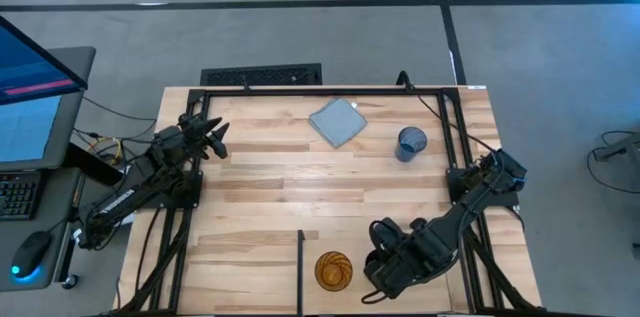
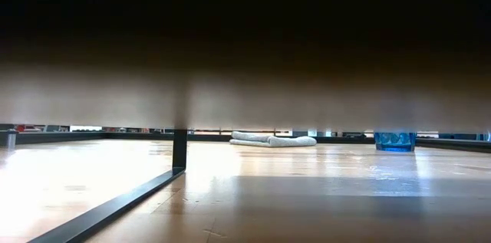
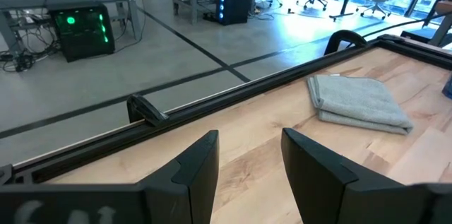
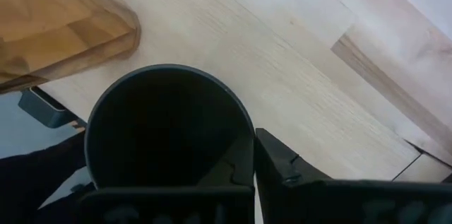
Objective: Stack small to large cups/mugs on shelf
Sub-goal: Put the black cup on the shelf
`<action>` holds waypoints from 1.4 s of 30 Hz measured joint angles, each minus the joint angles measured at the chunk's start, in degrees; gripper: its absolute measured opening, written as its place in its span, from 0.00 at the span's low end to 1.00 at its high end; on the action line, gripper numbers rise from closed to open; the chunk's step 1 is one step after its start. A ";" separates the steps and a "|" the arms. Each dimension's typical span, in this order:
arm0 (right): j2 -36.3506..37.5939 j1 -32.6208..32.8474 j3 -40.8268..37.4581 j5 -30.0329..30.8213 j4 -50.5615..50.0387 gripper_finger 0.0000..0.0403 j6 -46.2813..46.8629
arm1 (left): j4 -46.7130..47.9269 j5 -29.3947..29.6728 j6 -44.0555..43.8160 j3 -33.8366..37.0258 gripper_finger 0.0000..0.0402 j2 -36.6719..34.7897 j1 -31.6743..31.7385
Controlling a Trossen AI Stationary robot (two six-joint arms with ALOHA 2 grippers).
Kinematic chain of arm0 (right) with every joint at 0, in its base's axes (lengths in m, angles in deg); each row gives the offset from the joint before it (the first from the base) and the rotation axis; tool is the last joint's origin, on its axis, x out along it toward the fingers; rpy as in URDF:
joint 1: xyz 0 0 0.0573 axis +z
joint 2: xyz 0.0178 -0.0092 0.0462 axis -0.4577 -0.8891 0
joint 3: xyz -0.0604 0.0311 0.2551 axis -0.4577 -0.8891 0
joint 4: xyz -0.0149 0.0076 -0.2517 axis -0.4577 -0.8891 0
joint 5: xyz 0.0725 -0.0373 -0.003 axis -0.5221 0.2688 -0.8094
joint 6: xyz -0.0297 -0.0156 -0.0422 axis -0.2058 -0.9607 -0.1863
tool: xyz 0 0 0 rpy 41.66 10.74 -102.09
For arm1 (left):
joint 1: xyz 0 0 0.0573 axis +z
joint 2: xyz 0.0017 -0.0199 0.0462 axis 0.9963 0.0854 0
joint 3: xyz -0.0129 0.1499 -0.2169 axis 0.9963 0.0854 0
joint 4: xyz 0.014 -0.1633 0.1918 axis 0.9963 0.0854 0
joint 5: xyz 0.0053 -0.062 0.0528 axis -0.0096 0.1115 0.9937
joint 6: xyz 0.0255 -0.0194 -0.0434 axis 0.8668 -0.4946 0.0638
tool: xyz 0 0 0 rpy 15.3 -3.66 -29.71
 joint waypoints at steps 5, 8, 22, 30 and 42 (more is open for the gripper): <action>0.00 -0.02 0.00 0.00 0.08 0.04 0.00 | 0.02 -0.02 0.00 0.00 0.36 0.00 -0.02; 0.00 -0.02 0.00 0.00 0.29 0.07 0.00 | 0.04 0.00 0.00 0.00 0.36 0.00 -0.01; 0.00 -0.02 -0.04 0.00 1.77 0.14 0.00 | 0.02 -0.01 0.00 0.00 0.36 0.00 -0.01; 0.02 -0.02 -0.04 -0.01 2.26 0.14 -0.02 | 0.02 -0.02 0.00 0.00 0.36 0.00 0.01; -0.74 -0.13 -0.07 -1.31 3.33 0.14 -0.39 | 0.01 -0.02 -0.11 0.00 0.36 0.00 -0.01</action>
